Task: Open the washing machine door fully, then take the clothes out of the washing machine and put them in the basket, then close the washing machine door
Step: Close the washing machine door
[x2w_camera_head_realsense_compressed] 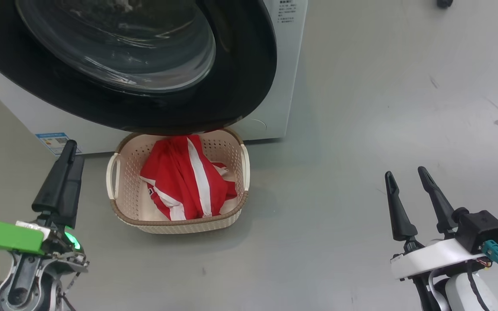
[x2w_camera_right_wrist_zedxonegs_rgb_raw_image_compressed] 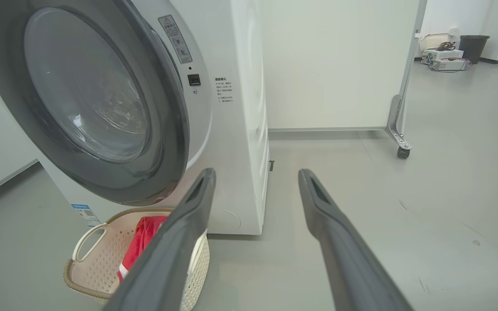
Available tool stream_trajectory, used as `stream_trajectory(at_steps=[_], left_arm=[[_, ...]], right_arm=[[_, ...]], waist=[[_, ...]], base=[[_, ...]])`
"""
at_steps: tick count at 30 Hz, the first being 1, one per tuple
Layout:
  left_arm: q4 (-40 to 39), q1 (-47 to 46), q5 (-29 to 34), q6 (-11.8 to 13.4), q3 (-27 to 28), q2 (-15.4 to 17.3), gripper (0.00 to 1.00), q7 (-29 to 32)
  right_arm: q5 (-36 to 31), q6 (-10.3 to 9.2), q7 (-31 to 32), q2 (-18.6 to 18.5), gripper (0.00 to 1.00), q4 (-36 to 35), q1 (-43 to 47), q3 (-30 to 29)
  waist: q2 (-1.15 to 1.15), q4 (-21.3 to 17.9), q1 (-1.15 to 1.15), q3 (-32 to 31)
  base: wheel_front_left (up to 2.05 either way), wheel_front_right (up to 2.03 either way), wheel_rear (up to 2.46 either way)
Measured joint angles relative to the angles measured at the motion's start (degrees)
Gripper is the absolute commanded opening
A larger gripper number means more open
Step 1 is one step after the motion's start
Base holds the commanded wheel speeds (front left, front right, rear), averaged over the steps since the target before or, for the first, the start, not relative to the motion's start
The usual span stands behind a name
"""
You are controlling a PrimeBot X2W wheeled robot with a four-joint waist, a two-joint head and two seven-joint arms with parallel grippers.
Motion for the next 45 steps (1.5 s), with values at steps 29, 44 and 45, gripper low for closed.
stream_trajectory(at_steps=[29,44,45], left_arm=[[-9.4,16.8,42.7,0.0,-5.7,9.2,1.00,-14.7],[-8.7,20.1,62.0,7.2,-10.6,8.6,1.00,-22.5],[-8.5,20.2,62.5,7.7,-10.8,8.5,1.00,-22.6]], right_arm=[[-0.4,-1.02,0.5,-0.5,1.00,-2.2,5.2,0.3],[-0.5,-1.59,1.1,-0.5,1.00,-2.9,7.1,0.8],[-0.5,-1.59,1.3,-0.5,1.00,-2.9,7.2,0.9]], waist=[[0.00,5.6,0.00,-8.7],[0.00,5.3,0.00,-9.0],[0.00,5.3,0.00,-9.0]], base=[[0.00,0.00,0.00],[0.00,0.00,0.00],[0.00,0.00,0.00]])
